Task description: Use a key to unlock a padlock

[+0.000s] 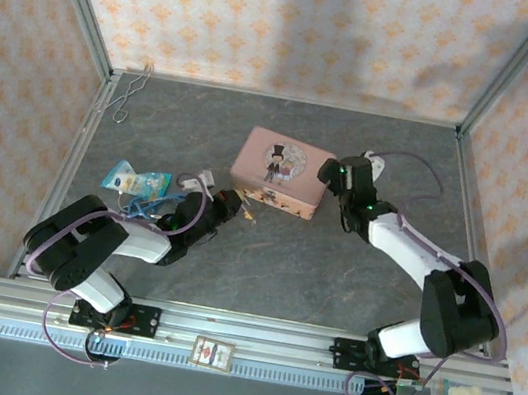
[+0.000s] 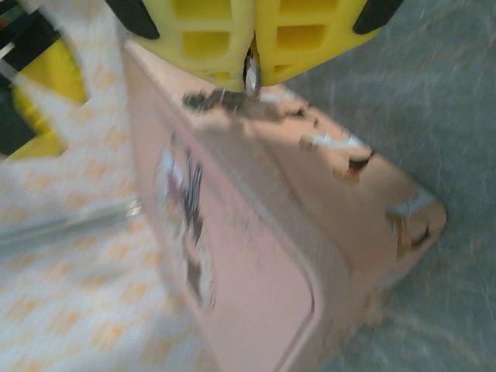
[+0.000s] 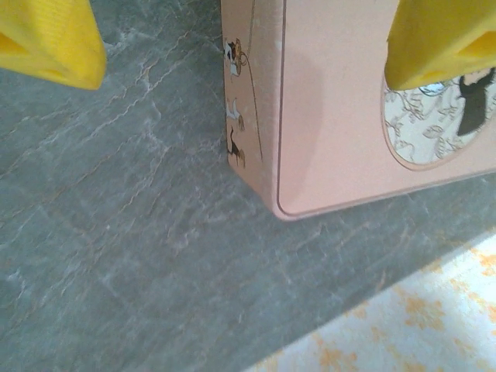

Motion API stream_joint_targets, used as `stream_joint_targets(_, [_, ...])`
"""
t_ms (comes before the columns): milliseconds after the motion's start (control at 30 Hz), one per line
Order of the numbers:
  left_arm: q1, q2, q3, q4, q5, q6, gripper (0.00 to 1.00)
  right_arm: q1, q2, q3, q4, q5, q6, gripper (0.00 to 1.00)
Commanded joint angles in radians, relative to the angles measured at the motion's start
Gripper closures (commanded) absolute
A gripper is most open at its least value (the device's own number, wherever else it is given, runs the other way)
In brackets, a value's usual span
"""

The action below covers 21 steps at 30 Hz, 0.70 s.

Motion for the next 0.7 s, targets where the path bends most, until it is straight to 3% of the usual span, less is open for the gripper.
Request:
stream_joint_targets(0, [-0.042, -0.030, 0.027, -0.190, 0.115, 0.086, 1.00, -0.011, -0.051, 0.022, -0.048, 0.068, -0.045, 0.04])
stream_joint_targets(33, [-0.053, -0.028, 0.029, -0.201, 0.140, 0.093, 1.00, -0.010, -0.064, 0.018, -0.050, 0.069, -0.047, 0.00])
stream_joint_targets(167, [-0.096, 0.012, 0.050, -0.228, 0.200, 0.103, 1.00, -0.013, -0.095, 0.003, -0.054, 0.082, -0.050, 0.00])
stream_joint_targets(467, [-0.122, 0.113, 0.111, -0.253, 0.235, 0.114, 0.98, -0.016, -0.144, -0.059, -0.026, 0.151, -0.050, 0.00])
stream_joint_targets(533, [-0.122, 0.113, 0.122, -0.264, 0.236, 0.122, 0.92, -0.017, -0.148, -0.076, -0.004, 0.164, -0.066, 0.00])
stream_joint_targets(667, [-0.122, 0.075, 0.125, -0.305, 0.185, 0.136, 0.60, -0.063, -0.148, -0.114, 0.042, 0.133, -0.098, 0.00])
